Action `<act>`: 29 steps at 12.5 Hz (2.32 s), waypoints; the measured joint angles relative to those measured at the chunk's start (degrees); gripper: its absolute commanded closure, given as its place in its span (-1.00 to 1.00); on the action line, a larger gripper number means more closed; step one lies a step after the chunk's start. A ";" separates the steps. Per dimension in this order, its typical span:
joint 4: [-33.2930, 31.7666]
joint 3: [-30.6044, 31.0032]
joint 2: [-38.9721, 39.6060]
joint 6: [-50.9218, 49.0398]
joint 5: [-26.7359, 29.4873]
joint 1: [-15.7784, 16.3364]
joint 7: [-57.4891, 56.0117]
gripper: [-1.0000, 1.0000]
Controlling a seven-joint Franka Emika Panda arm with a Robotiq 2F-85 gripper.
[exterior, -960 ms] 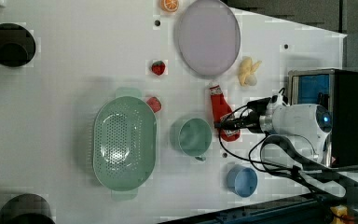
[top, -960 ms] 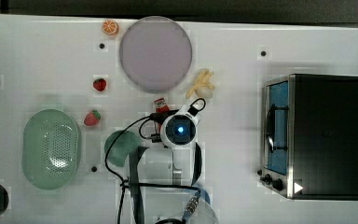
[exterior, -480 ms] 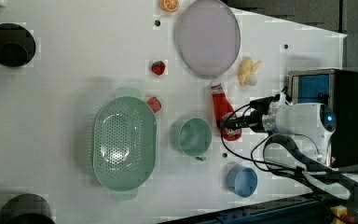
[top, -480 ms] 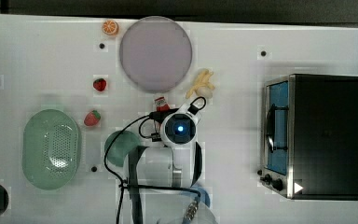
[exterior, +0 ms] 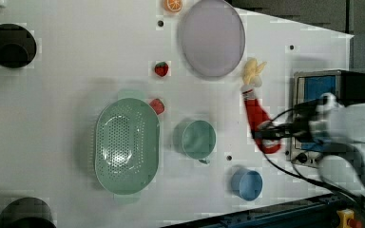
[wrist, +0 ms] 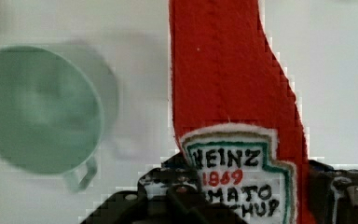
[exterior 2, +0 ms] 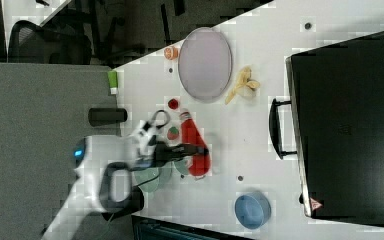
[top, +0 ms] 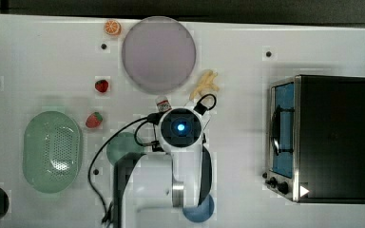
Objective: Pick Ketchup from the table and place it in strainer.
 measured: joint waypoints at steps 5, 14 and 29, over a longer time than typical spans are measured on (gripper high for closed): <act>6.71 3.37 -11.60 -9.01 -0.22 0.70 4.98 -0.20; 9.62 25.35 0.86 -8.03 1.20 4.22 31.42 -0.20; 12.09 32.84 25.66 16.17 -2.32 9.39 55.61 -1.00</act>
